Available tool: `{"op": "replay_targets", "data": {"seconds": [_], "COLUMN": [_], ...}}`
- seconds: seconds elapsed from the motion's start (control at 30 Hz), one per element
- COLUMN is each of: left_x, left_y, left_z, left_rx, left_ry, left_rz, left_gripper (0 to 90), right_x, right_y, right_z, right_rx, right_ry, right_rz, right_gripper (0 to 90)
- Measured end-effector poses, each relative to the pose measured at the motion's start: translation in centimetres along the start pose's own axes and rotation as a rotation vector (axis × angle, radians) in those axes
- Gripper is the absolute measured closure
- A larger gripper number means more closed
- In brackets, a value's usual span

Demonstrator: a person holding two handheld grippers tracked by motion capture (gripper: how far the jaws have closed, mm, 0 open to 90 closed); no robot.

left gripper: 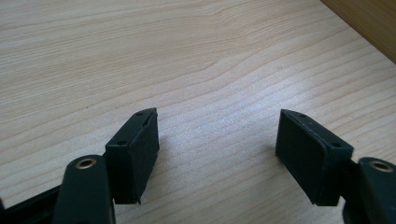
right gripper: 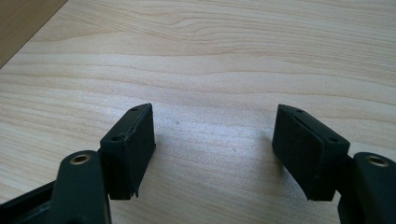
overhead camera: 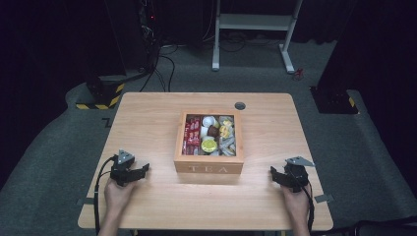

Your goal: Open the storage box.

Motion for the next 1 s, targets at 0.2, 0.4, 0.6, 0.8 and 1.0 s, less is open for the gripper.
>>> {"op": "replay_targets", "data": {"seconds": [0.2,0.4,0.6,0.8,1.0], "left_x": [-0.01,-0.04,-0.01,0.07,0.09], "left_y": [-0.02,0.16,0.39,0.52,0.71], "left_z": [0.00,0.03,0.09,0.25,0.44], "left_rx": [0.001,0.013,0.013,0.016,0.034], "left_ry": [-0.001,0.000,0.002,-0.001,-0.001], "left_rz": [-0.006,-0.010,-0.005,-0.008,-0.005], "left_gripper": [30.3,32.8,33.4,32.7,33.8], "right_x": [0.00,0.00,0.00,0.00,0.00], "right_y": [-0.01,0.00,-0.02,-0.02,-0.03], "right_z": [0.00,0.00,0.01,0.01,0.01], "right_rx": [0.000,0.000,0.003,0.004,0.005], "right_ry": [0.000,0.000,0.000,-0.001,0.000], "right_rz": [-0.001,0.000,-0.002,-0.003,-0.003], "right_gripper": [29.8,29.8,29.8,29.8,29.8]}}
Point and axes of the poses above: each handheld gripper's, and its own axes: z roughly backward along the jaws, x roughly out of its underside, y roughly to its right, the point moved 6 cm from there along -z, roughly forward along the jaws, and after that the axes turned 15 degrees about y, right-handed, at the moved point
